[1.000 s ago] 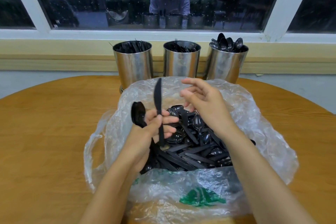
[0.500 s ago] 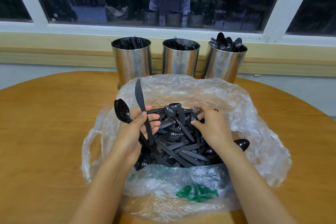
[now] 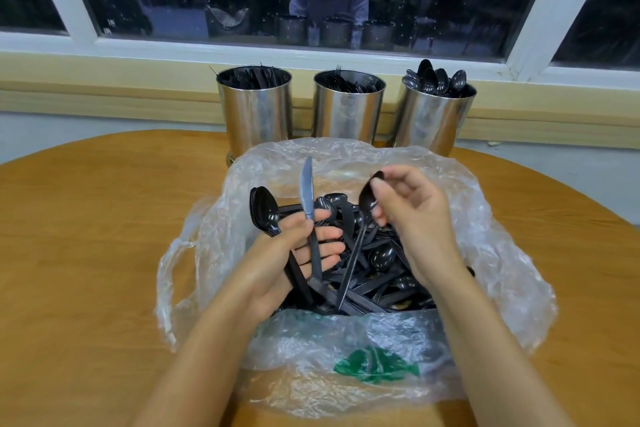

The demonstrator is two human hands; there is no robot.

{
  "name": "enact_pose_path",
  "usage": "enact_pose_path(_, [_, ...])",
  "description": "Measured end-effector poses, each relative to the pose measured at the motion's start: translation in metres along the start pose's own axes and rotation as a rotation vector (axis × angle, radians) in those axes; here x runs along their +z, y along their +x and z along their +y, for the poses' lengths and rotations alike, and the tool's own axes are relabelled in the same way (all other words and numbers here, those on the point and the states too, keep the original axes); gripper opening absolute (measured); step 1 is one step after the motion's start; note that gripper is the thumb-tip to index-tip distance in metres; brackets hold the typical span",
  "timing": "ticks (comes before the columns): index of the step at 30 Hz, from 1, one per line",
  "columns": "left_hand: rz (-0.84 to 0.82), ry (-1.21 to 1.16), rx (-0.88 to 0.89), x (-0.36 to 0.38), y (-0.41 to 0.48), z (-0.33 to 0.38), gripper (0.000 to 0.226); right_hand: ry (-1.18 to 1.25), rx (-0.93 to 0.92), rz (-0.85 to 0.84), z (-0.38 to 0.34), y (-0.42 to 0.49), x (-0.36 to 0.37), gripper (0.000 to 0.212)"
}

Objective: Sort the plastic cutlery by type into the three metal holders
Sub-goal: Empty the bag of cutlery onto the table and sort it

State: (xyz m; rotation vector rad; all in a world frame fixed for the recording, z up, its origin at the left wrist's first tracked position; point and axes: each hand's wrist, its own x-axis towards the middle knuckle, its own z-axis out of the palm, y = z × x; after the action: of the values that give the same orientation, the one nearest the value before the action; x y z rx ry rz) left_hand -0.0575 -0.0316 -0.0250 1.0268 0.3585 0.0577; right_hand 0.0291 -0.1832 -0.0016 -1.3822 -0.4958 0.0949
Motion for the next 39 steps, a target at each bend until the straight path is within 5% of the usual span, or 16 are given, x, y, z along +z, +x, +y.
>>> enact_pose_path(14, [-0.274,0.248,0.005,0.001,-0.006,-0.001,0.037,-0.221,-0.132,0.048,0.017,0.002,0.015,0.014])
enact_pose_path(24, [-0.148,0.265,0.185,0.009,-0.001,0.022,0.031,-0.153,-0.118,-0.141,-0.012,0.015,0.013,0.023])
enact_pose_path(30, [-0.038,0.106,0.119,0.002,-0.016,0.045,0.017,-0.522,0.061,-0.33,-0.022,0.005,-0.009,0.026])
enact_pose_path(39, [-0.316,0.152,-0.086,0.029,-0.054,0.029,0.014,-0.198,0.189,-0.366,-0.051,-0.023,0.017,0.034])
